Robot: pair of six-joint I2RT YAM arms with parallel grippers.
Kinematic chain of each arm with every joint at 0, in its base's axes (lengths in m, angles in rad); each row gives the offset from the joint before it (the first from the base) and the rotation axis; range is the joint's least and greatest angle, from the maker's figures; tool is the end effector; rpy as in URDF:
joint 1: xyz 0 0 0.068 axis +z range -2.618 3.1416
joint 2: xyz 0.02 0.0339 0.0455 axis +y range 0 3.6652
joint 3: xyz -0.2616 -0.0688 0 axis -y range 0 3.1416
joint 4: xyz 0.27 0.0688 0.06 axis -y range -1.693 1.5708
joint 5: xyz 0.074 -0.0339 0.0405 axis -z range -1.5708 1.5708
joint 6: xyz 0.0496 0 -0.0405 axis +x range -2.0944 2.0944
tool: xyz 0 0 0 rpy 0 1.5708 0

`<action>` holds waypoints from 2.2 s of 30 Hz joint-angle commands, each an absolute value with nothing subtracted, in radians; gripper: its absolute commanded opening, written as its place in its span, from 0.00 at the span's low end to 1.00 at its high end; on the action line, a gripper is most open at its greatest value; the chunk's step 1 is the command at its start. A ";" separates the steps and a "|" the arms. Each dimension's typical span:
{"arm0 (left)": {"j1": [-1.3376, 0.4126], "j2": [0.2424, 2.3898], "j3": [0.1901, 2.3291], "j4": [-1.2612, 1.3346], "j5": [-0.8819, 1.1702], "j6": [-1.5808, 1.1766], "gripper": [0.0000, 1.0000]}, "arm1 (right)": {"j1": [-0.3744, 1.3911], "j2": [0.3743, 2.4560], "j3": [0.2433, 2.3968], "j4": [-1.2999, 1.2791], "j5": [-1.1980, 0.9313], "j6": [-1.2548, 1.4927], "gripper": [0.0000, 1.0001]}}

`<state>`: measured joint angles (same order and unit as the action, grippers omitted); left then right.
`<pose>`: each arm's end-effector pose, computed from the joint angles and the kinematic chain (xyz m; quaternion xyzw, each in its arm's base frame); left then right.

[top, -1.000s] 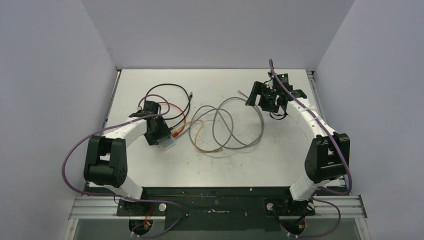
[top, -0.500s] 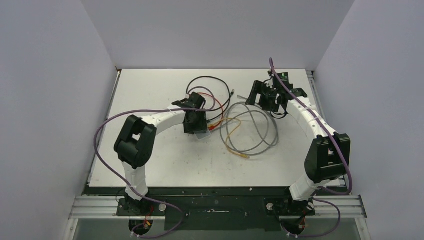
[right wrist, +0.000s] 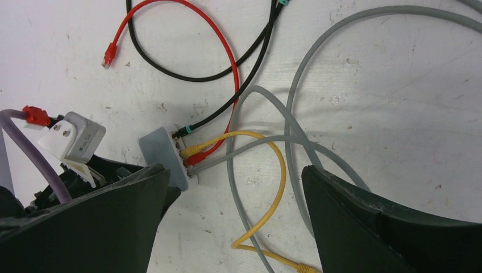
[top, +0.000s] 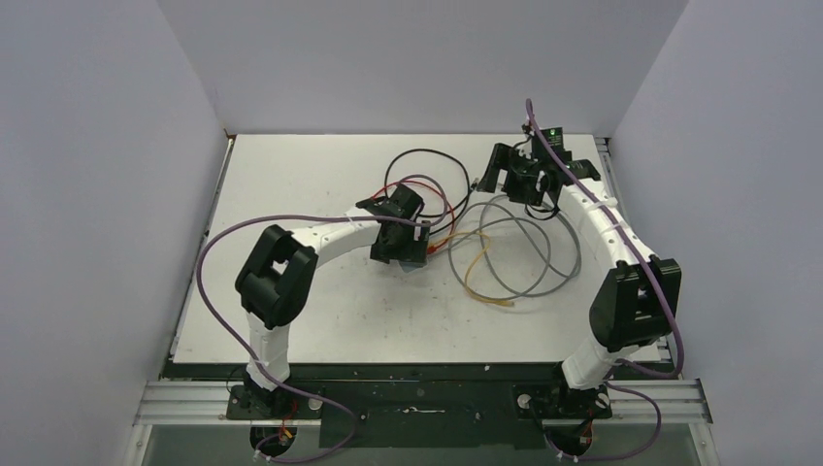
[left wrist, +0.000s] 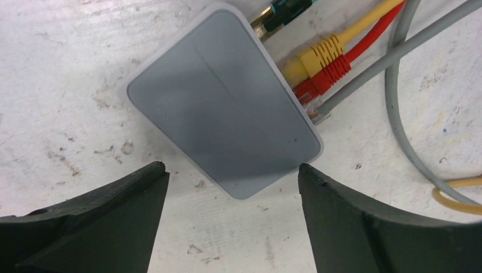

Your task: Pull the plug from the switch port

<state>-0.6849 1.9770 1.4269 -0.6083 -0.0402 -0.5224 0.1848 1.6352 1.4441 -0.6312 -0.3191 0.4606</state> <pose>0.3377 -0.2733 0.1506 0.0753 0.9757 -0.1000 0.1797 0.3861 0.0880 0.2935 0.0688 0.9182 0.2547 0.2954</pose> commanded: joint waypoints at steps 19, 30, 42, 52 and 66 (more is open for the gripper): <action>-0.628 1.992 1.639 -0.800 -0.058 -0.832 0.96 | 0.134 1.582 1.554 -0.751 -0.087 0.527 0.90; -0.607 2.167 1.739 -0.887 -0.016 -0.937 0.96 | 0.139 1.546 1.476 -0.697 -0.187 0.507 0.90; -0.600 2.183 1.754 -0.868 -0.017 -0.928 0.95 | 0.141 1.557 1.474 -0.681 -0.225 0.506 0.90; -0.600 2.124 1.688 -0.866 -0.055 -0.859 0.79 | 0.144 1.587 1.493 -0.679 -0.275 0.504 0.90; -0.595 1.932 1.462 -0.777 -0.126 -0.537 0.70 | 0.217 1.686 1.559 -0.718 -0.318 0.475 0.90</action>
<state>-0.6048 2.0281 1.5223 -0.8215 -0.1032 -0.7044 0.1925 1.6669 1.4990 -0.7208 -0.2985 0.4942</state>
